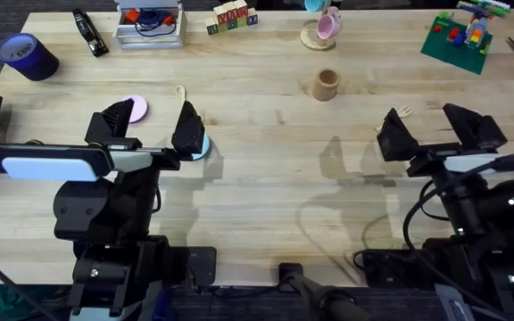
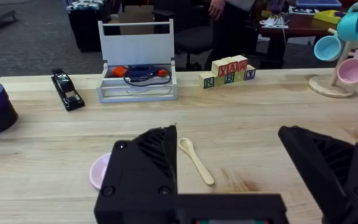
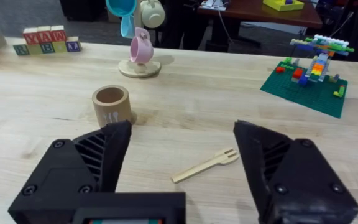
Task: Pick up a utensil and set it on the pink plate, then put the other utensil in the container.
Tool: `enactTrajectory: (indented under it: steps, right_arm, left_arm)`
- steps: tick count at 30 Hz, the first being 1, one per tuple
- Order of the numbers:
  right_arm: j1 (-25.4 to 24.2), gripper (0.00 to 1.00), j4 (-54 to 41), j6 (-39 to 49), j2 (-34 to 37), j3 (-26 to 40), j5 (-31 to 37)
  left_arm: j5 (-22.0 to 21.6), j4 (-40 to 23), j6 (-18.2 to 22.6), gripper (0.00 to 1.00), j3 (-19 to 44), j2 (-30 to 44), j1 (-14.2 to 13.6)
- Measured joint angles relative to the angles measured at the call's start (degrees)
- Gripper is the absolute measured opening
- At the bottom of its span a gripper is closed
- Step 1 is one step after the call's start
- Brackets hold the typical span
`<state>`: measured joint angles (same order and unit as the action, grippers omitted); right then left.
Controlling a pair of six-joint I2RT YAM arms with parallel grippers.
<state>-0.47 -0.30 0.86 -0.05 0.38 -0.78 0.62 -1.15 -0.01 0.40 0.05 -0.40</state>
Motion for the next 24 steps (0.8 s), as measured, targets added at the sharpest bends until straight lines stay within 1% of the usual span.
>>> enactTrajectory:
  steps: [16,24]
  right_arm:
    - [-0.09,0.995,-0.35,0.0,0.02,0.02,-0.07]
    - [-0.09,0.996,0.02,0.07,0.0,0.03,-0.09]
  left_arm:
    - [-0.01,-0.07,0.0,0.995,0.0,0.0,0.0]
    - [-0.02,1.52,0.0,0.995,0.07,0.0,0.0]
